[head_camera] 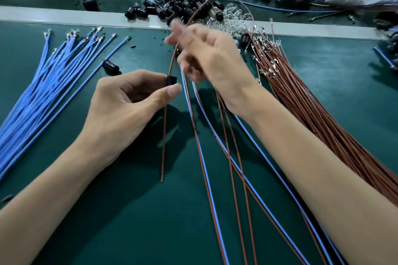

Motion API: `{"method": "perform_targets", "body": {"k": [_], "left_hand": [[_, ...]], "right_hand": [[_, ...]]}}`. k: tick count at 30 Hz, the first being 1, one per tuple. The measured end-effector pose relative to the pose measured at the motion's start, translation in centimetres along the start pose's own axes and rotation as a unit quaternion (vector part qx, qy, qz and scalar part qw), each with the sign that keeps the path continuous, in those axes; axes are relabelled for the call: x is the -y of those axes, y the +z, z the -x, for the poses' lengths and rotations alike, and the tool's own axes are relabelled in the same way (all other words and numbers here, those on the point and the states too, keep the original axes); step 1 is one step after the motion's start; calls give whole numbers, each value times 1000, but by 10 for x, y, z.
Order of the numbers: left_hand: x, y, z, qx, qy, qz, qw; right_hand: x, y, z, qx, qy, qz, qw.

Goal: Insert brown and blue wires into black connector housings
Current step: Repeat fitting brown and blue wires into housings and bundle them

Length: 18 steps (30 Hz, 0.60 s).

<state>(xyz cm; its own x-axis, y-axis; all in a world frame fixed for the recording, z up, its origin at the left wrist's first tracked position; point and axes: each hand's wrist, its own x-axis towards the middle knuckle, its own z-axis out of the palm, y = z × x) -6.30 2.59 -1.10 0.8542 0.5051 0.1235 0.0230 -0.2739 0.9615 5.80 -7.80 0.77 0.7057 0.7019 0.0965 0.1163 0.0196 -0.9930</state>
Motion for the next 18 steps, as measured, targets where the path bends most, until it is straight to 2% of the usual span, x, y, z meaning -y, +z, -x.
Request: {"method": "perform_targets", "body": {"k": [2, 4, 8, 10, 14, 15, 16, 18], "left_hand": [[0, 0, 1, 1, 0, -1, 1000], [0, 0, 1, 6, 3, -4, 1000], [0, 0, 1, 12, 7, -7, 1000], [0, 1, 1, 15, 9, -9, 1000], [0, 0, 1, 8, 6, -5, 1000], [0, -1, 1, 8, 8, -4, 1000], [1, -1, 1, 8, 9, -4, 1000], [1, -1, 1, 15, 11, -5, 1000]], "right_hand": [[3, -2, -2, -51, 5, -106, 993], [2, -3, -4, -71, -10, -115, 991], [0, -9, -2, 28, 0, 30, 999], [1, -11, -1, 60, 19, 43, 997], [4, -10, -3, -26, 19, -135, 990], [3, -9, -4, -34, 13, -149, 988], [2, -8, -4, -25, 5, -127, 992], [-1, -5, -1, 37, 1, 15, 999]]}}
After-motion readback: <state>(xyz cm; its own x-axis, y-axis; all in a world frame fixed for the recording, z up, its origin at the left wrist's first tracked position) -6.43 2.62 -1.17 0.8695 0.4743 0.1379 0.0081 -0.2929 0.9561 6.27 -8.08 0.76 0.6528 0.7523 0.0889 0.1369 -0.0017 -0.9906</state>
